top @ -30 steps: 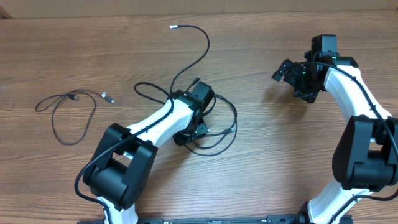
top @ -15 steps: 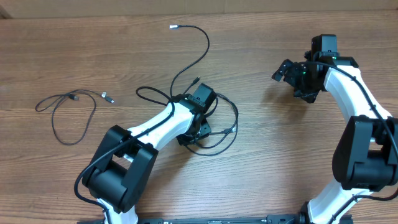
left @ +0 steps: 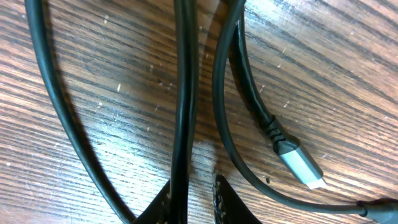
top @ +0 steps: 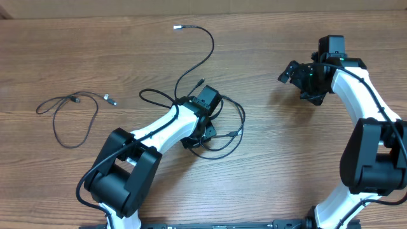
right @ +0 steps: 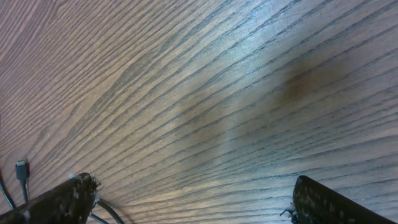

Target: Untangle cables

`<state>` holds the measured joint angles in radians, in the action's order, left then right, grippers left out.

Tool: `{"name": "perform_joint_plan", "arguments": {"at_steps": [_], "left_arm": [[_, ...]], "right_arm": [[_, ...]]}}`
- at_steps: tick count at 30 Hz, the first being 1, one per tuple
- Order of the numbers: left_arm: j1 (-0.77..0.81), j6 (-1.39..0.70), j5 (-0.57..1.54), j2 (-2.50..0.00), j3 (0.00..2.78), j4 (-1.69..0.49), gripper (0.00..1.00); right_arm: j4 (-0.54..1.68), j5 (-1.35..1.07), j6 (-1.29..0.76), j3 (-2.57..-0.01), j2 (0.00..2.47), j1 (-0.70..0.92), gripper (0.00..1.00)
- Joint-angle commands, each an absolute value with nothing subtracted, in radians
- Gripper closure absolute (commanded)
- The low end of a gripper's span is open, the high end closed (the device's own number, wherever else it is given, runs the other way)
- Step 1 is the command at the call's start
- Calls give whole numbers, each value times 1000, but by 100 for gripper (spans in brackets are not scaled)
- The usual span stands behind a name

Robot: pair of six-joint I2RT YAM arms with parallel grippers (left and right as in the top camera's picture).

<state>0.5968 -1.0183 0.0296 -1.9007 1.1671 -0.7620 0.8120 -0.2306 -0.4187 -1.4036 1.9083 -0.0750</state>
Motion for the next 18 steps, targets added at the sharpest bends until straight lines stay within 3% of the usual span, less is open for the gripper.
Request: {"name": "perform_joint_plan", "arguments": {"at_steps": [1,13,18], "left_arm": [[610,-1025,41,-1900,1146,-758,81],[610,-1025,39,-1900,1146,-757,82],[610,-1025,25,-1900,1146,-758,89]], "right_arm": [[810,-225,-419,-1420,1884,-74,0],[810,-225,-419,-1420,1884,-74,0],[810,-225,-419,-1420,1884,-74,0]]}}
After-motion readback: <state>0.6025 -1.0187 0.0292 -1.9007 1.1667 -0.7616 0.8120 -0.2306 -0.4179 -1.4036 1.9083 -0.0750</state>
